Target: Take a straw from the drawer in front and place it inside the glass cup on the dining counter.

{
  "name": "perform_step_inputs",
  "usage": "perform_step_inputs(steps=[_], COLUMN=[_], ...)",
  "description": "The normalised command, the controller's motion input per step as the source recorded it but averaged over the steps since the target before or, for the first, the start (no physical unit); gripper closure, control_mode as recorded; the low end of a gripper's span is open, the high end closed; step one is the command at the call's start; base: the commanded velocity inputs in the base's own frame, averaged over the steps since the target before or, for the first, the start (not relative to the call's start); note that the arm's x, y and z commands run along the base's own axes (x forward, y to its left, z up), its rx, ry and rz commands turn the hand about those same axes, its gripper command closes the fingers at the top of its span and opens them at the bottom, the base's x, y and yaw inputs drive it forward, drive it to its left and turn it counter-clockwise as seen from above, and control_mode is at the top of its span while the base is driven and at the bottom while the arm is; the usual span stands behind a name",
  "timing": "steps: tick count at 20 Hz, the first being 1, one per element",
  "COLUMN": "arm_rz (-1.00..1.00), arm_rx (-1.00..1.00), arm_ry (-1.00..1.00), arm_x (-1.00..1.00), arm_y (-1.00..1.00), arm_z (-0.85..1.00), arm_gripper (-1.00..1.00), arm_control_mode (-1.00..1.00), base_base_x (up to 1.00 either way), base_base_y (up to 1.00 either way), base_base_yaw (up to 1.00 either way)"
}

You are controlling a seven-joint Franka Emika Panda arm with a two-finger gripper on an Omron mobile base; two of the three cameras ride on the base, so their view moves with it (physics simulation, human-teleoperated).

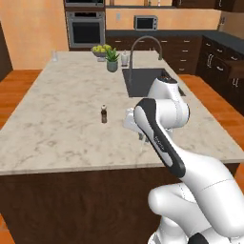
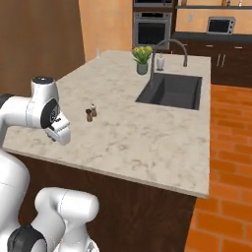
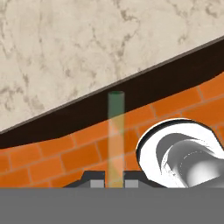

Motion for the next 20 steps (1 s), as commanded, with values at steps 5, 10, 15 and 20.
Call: perform_step_inputs(steps=[5, 10, 15, 20], arm_rz=[0.00, 0.00, 0.00, 0.00], arm_rx=[0.00, 0.00, 0.00, 0.00], arm_ry=[0.00, 0.00, 0.00, 0.00], arm_x=[0.00, 0.00, 0.00, 0.00], arm_y=[0.00, 0.00, 0.00, 0.00], arm_z=[0.00, 0.00, 0.00, 0.00], arm_gripper=[1.00, 1.00, 1.00, 1.00], arm_control_mode=[1.00, 1.00, 1.00, 1.00], base_base_x=[0.00, 0.00, -0.02, -0.08], base_base_y=[1.00, 1.00, 1.00, 1.00], base_base_yaw=[-0.23, -0.27, -0.29, -0.30])
